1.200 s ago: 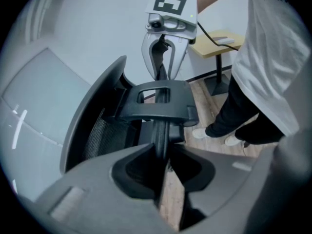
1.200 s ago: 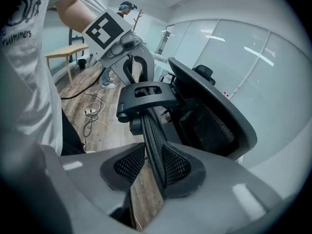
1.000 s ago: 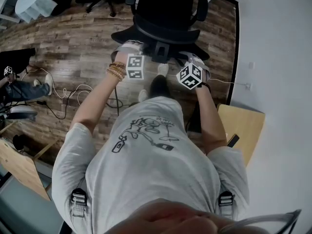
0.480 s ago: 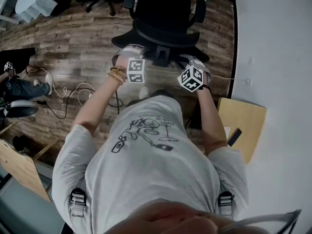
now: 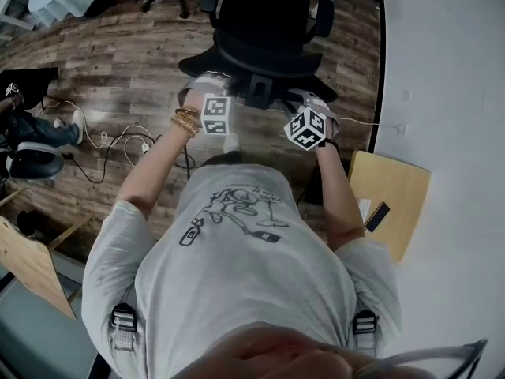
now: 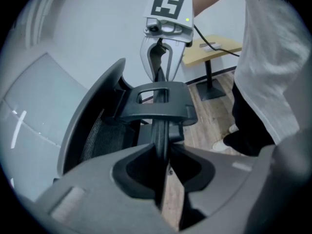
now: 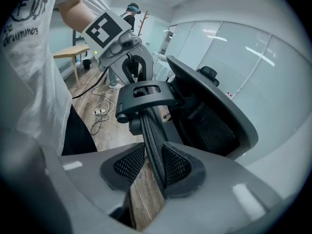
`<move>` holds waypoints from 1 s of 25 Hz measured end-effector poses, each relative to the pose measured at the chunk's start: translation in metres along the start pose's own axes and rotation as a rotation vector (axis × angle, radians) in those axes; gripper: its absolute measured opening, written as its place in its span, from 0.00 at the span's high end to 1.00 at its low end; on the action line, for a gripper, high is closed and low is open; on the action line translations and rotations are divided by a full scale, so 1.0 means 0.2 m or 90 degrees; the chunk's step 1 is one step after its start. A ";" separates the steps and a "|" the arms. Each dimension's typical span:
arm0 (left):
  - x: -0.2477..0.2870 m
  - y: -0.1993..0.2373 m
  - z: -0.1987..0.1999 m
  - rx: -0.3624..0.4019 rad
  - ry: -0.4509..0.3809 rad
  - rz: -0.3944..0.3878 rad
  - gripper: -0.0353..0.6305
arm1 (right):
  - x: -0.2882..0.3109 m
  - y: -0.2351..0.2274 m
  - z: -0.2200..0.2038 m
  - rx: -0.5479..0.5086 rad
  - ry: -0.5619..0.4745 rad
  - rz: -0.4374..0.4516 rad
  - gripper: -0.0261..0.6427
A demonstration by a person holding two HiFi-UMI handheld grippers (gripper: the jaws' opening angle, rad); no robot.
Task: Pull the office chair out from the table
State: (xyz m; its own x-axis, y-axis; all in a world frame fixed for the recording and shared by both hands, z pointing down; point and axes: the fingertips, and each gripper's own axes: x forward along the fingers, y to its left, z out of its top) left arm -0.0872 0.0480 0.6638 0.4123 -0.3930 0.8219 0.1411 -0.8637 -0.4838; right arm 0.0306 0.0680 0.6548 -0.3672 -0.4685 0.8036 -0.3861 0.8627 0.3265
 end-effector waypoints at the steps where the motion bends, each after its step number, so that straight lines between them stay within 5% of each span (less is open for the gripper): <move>1: -0.01 -0.02 0.01 0.000 0.000 -0.001 0.80 | -0.01 0.02 -0.01 0.000 -0.001 0.001 0.78; 25: -0.30 -0.67 0.20 -0.033 0.026 0.007 0.80 | -0.32 0.66 -0.12 -0.025 -0.012 -0.003 0.78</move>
State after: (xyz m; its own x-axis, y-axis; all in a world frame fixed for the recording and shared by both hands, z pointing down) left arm -0.0953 0.2004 0.6681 0.3763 -0.4143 0.8287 0.0901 -0.8738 -0.4778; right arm 0.0230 0.2162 0.6578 -0.3815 -0.4762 0.7922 -0.3540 0.8670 0.3506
